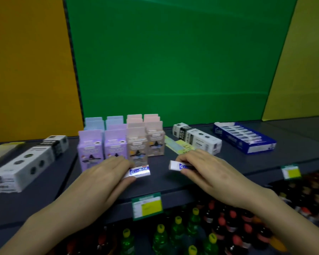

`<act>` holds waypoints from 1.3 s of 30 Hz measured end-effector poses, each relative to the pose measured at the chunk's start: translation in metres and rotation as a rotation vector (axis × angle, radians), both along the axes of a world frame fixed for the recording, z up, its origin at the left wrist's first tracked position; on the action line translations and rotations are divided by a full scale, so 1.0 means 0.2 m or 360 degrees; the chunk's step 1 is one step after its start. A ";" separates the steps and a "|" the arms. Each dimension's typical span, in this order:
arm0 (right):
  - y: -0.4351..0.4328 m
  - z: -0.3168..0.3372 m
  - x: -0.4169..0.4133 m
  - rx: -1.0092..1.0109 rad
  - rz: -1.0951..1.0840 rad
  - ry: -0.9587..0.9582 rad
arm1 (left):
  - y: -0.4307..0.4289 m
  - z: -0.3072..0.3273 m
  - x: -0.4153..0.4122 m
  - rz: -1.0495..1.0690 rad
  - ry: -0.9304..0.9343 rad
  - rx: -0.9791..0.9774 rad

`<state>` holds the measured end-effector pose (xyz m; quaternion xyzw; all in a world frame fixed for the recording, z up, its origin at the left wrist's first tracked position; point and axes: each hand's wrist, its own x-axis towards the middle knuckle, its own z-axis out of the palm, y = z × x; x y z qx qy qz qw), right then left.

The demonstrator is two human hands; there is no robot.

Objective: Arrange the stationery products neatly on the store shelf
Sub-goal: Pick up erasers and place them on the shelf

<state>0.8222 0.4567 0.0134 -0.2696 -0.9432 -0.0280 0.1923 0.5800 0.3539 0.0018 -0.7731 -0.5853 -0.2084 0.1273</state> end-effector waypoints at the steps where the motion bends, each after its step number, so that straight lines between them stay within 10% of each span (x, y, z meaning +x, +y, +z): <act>1: 0.03 0.00 0.08 0.0008 -0.0015 0.0001 | 0.03 0.00 0.07 -0.0009 0.0004 0.0003; 23: 0.90 0.14 1.12 -0.0056 -0.0364 0.0288 | 1.01 0.15 1.06 -0.0382 0.0109 0.0038; 39: 1.44 0.09 1.27 -0.0228 0.0143 0.0036 | 1.51 0.07 1.42 -0.0087 -0.0123 -0.0261</act>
